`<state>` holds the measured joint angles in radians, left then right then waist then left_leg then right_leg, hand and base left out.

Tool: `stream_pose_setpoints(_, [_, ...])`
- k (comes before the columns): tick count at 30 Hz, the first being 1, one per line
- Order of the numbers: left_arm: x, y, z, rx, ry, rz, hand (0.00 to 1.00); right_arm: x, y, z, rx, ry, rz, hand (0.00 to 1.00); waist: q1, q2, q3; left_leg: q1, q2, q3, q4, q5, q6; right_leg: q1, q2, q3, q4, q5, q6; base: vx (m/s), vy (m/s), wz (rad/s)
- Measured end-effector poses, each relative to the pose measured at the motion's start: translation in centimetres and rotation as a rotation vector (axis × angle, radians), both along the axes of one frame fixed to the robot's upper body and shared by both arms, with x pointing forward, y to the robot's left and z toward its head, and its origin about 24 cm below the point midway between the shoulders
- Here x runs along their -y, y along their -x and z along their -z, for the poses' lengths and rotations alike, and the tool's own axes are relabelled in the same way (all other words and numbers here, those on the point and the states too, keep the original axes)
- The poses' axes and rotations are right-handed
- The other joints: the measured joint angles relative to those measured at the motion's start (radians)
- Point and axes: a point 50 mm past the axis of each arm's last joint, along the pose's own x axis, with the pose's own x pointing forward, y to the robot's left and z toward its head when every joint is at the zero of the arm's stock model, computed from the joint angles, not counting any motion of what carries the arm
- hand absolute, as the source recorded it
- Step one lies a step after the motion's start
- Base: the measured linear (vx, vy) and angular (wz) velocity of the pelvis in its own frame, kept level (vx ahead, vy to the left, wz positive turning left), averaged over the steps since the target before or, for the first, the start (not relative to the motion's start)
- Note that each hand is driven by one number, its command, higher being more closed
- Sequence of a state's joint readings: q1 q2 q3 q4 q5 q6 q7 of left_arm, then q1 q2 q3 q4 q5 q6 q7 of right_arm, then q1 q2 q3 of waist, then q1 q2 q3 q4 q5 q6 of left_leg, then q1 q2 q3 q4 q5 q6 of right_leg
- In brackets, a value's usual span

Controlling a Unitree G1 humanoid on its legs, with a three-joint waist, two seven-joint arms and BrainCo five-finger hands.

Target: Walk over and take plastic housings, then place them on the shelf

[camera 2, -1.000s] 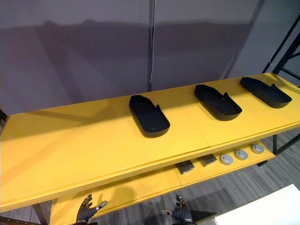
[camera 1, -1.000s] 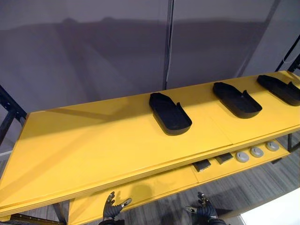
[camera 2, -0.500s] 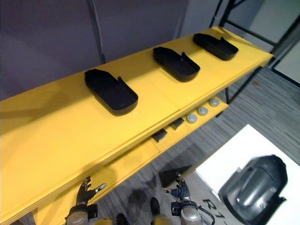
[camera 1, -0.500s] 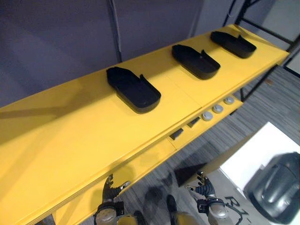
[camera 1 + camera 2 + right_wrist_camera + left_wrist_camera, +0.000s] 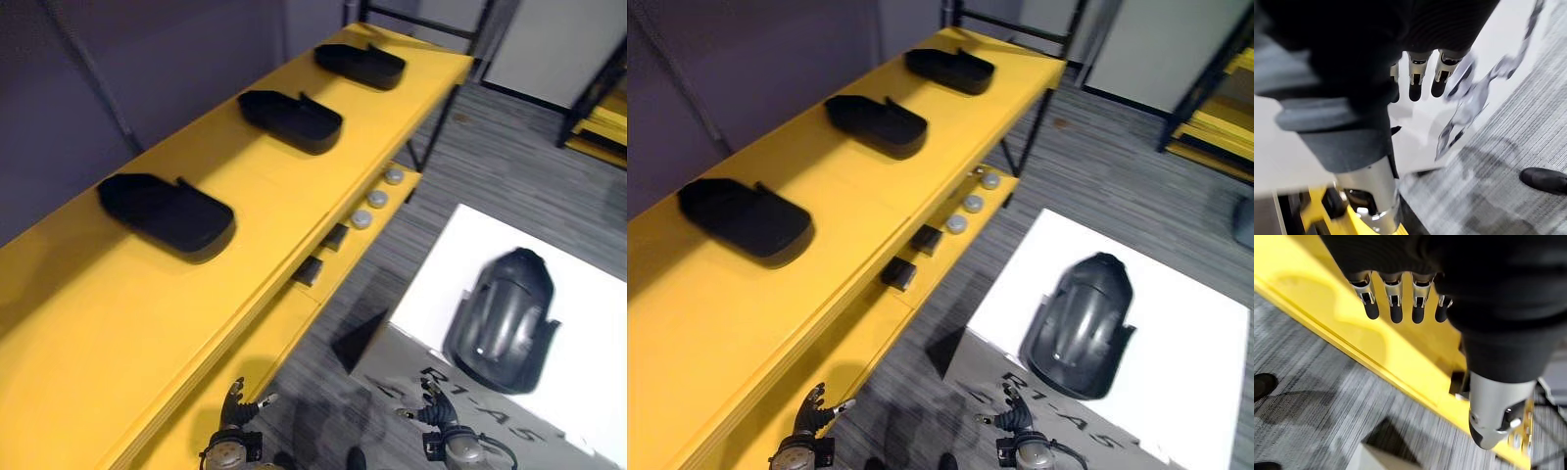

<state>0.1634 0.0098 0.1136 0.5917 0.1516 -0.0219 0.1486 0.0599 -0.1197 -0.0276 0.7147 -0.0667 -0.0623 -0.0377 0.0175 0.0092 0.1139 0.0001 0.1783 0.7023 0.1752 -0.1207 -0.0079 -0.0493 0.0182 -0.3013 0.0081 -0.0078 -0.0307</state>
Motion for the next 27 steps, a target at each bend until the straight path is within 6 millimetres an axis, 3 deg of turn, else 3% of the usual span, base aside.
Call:
stream_pose_setpoints(1, [0.0,0.0,0.0,-0.002,0.001,0.001,0.00,0.0,-0.4,-0.2,0.008,0.002,-0.002,0.00,0.001,-0.005,-0.001,0.026,-0.006,0.039,0.002,0.000,-0.001,-0.017,-0.053,-0.191,0.066,-0.054,-0.029,-0.10,-0.215,-1.04])
stream_pose_setpoints(2, [0.1,0.1,0.2,-0.010,0.003,0.005,0.00,0.0,-0.3,-0.1,0.008,0.002,-0.002,0.00,-0.008,0.008,0.002,0.037,-0.003,0.048,0.009,0.000,-0.003,-0.020,-0.061,-0.217,0.100,-0.056,-0.023,-0.04,-0.155,-0.84])
stream_pose_setpoints(3, [0.2,0.1,0.2,-0.012,0.005,0.009,0.00,0.1,0.2,0.1,-0.006,0.004,0.001,0.00,-0.019,0.022,0.003,0.059,-0.006,0.046,0.004,0.001,-0.009,-0.013,-0.053,-0.221,0.118,-0.056,-0.025,0.04,-0.122,-0.77])
stream_pose_setpoints(5, [0.6,0.2,0.4,-0.018,0.018,0.013,0.00,0.2,0.7,0.3,-0.019,0.003,0.004,0.00,-0.012,0.037,0.001,0.077,0.007,0.037,0.004,0.001,-0.010,0.011,-0.022,-0.165,0.074,-0.044,-0.044,0.03,-0.127,-0.83])
stream_pose_setpoints(9, [0.8,0.2,0.6,-0.034,0.027,0.023,0.00,0.4,2.2,0.9,-0.058,0.003,0.027,0.00,-0.026,0.024,0.016,0.017,0.100,-0.026,0.237,-0.031,-0.029,0.042,0.015,-0.087,0.017,-0.030,-0.061,0.00,-0.151,-0.54])
stream_pose_setpoints(11, [0.9,0.5,0.8,-0.043,0.031,0.020,0.00,0.7,2.2,0.9,-0.057,0.014,0.042,0.00,-0.022,0.024,0.030,-0.011,0.087,-0.167,0.283,-0.068,-0.053,0.050,0.027,-0.033,0.014,-0.032,-0.059,0.00,-0.051,-0.77])
stream_pose_setpoints(13, [0.9,0.7,0.9,-0.047,0.031,0.013,0.00,0.8,2.1,0.8,-0.053,0.018,0.049,0.00,-0.006,0.018,0.044,-0.062,0.015,-0.419,0.270,-0.098,-0.099,0.050,0.029,0.041,0.022,-0.029,-0.056,-0.02,0.052,-0.96])
stream_pose_setpoints(16, [0.9,0.6,0.8,-0.038,0.041,-0.010,0.00,0.9,2.2,1.0,-0.061,0.021,0.064,0.00,0.005,0.021,0.047,-0.104,-0.057,-0.660,0.178,-0.095,-0.105,0.047,0.032,0.106,0.022,-0.019,-0.041,0.01,0.081,-0.82])
stream_pose_setpoints(19, [1.0,0.7,0.8,-0.036,0.051,-0.031,0.00,1.2,2.8,1.2,-0.072,0.010,0.101,0.00,0.000,0.036,0.040,-0.088,-0.049,-0.665,0.085,-0.059,-0.073,0.051,0.048,0.144,0.021,-0.020,-0.032,0.03,0.109,-0.52])
stream_pose_setpoints(20, [0.7,0.7,0.8,-0.037,0.045,-0.034,0.00,1.3,2.9,1.2,-0.070,0.008,0.131,0.00,0.002,0.039,0.034,-0.061,-0.045,-0.643,0.043,-0.015,-0.070,0.054,0.047,0.164,0.023,-0.022,-0.015,0.09,0.174,-0.48])
stream_pose_setpoints(23, [0.4,0.5,0.7,-0.032,0.033,-0.032,0.00,2.2,3.4,1.0,-0.056,0.000,0.216,0.00,-0.002,0.015,0.025,-0.025,-0.085,-0.614,-0.037,0.012,-0.041,0.055,0.009,0.184,0.018,-0.014,0.004,0.16,0.222,-0.21])
stream_pose_setpoints(27, [-0.2,0.8,0.5,-0.023,0.022,-0.047,0.00,4.5,3.9,0.3,-0.015,0.016,0.355,0.00,0.002,0.015,0.024,0.038,-0.113,-0.581,-0.088,0.017,-0.036,0.087,-0.018,0.209,0.016,-0.026,0.024,0.15,0.176,-0.12])
